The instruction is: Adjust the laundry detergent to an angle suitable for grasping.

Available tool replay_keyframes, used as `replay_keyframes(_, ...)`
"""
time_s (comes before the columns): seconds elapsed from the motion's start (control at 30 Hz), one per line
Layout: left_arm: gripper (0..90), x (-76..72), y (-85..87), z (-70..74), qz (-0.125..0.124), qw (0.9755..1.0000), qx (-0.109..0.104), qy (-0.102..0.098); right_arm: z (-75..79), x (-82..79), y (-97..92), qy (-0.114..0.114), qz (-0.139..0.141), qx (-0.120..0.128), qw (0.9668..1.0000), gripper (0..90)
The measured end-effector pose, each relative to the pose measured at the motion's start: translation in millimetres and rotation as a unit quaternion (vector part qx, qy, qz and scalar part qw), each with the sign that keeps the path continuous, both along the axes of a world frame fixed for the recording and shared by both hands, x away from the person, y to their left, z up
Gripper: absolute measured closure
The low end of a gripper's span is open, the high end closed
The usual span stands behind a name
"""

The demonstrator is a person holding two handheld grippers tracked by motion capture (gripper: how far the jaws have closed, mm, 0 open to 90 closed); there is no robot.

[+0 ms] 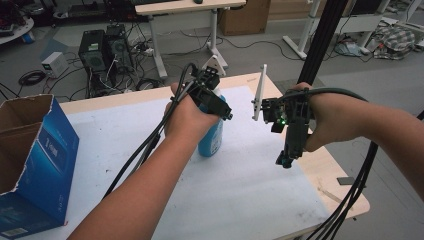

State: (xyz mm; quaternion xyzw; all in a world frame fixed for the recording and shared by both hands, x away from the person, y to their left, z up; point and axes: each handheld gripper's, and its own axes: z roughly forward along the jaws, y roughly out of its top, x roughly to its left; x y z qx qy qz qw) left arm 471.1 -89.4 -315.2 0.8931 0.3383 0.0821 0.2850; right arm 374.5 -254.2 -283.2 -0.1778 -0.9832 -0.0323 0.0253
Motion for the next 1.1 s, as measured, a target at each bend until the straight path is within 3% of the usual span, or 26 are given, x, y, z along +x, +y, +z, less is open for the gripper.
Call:
replay_keyframes(0.57, 32.2, 0.7, -0.5, -1.0, -0.004, 1.0, -0.003, 0.006, 0.7, 0.9, -0.6, -0.002, 0.002, -0.001, 1.0, 6.5)
replay_keyframes(0.63, 36.6, 0.9, -0.4, -1.4, -0.008, 0.9999, -0.009, 0.011, 0.8, 0.7, -0.5, -0.002, 0.0, 0.0, 1.0, 6.5)
replay_keyframes(1.1, 38.9, -1.4, -2.7, -0.6, -0.005, 1.0, 0.006, 0.002, 2.0, 1.2, 0.2, -0.007, 0.001, 0.002, 1.0, 6.5)
